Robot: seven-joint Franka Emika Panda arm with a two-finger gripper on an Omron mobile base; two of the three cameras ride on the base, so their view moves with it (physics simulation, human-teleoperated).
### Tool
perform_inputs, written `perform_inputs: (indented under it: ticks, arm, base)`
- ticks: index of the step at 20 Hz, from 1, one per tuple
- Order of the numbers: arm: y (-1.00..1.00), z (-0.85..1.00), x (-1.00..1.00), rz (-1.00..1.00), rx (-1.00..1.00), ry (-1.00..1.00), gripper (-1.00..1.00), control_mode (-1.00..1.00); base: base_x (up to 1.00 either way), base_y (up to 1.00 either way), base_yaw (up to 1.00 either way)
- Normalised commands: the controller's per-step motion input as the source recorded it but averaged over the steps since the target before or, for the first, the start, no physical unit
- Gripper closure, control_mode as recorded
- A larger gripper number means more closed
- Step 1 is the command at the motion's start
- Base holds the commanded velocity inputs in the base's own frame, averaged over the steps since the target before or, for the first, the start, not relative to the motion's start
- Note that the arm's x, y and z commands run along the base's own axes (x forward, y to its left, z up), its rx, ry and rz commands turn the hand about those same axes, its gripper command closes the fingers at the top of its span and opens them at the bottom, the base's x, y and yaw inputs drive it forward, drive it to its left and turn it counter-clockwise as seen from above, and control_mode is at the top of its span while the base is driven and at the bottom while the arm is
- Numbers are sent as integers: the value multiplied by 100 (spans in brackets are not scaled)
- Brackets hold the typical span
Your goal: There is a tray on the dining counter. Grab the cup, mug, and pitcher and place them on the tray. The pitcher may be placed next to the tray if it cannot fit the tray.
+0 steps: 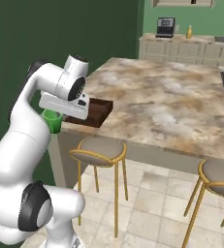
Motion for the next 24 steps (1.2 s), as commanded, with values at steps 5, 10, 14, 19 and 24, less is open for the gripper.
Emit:
perform_inputs:
  ticks: [5, 10, 14, 19, 24]
  arm:
    - [0, 0, 0, 0, 0, 0, 100, 100]
    - [0, 0, 0, 0, 0, 0, 100, 100]
    - [0, 0, 0, 0, 0, 0, 100, 100]
    - [0, 0, 0, 0, 0, 0, 100, 100]
    - [0, 0, 0, 0, 0, 0, 100, 100]
  base:
    - [51, 59, -53]
    - [53, 71, -37]
    - [47, 68, -18]
    - [39, 71, -14]
    - [12, 19, -1]
